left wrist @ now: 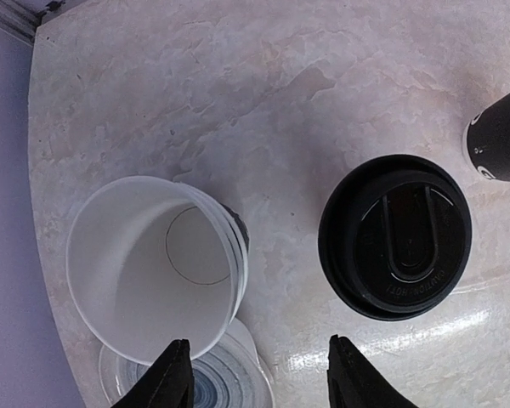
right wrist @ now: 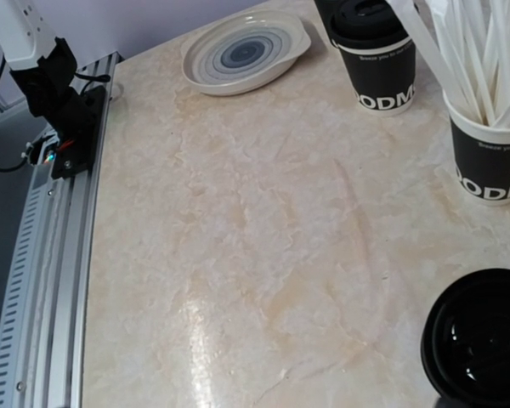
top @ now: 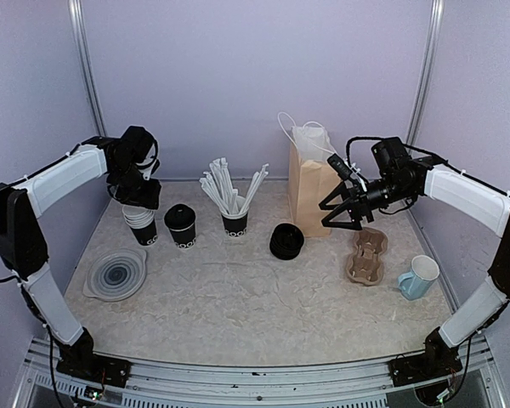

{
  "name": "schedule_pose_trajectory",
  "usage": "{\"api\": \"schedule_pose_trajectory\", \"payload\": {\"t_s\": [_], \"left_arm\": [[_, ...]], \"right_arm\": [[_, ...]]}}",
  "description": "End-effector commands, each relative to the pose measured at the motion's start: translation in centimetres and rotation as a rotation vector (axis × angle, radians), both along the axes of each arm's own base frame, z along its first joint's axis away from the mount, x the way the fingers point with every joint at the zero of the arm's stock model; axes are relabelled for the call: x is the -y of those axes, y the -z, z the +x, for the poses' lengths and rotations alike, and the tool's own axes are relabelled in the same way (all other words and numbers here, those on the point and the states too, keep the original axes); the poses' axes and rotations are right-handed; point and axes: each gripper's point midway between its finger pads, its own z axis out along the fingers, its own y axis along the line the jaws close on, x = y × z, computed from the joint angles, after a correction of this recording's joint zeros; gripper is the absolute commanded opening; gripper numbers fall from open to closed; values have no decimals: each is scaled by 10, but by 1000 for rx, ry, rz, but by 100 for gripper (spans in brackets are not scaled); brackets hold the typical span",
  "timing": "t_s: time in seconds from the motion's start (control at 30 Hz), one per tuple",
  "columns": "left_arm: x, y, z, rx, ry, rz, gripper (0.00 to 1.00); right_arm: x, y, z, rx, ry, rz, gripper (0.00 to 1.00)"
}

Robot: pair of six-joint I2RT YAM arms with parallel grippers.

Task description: Pack the takeout coffee

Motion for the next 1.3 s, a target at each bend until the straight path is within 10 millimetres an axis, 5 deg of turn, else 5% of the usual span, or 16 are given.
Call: {"api": "schedule_pose_trajectory", "payload": {"t_s": [0.0,0.7,1.27], "left_arm": [[-11,9,14,19,-26,31,50],[-18,43,27,-28,-29,90,30],[-24,32,23,-17,-46,107,7]], "right_arm": [[2,3,-4,-2,-1,0,90],[3,7,-3,3,6,-11,90],[1,8,0,-12,1,-8,89]]}}
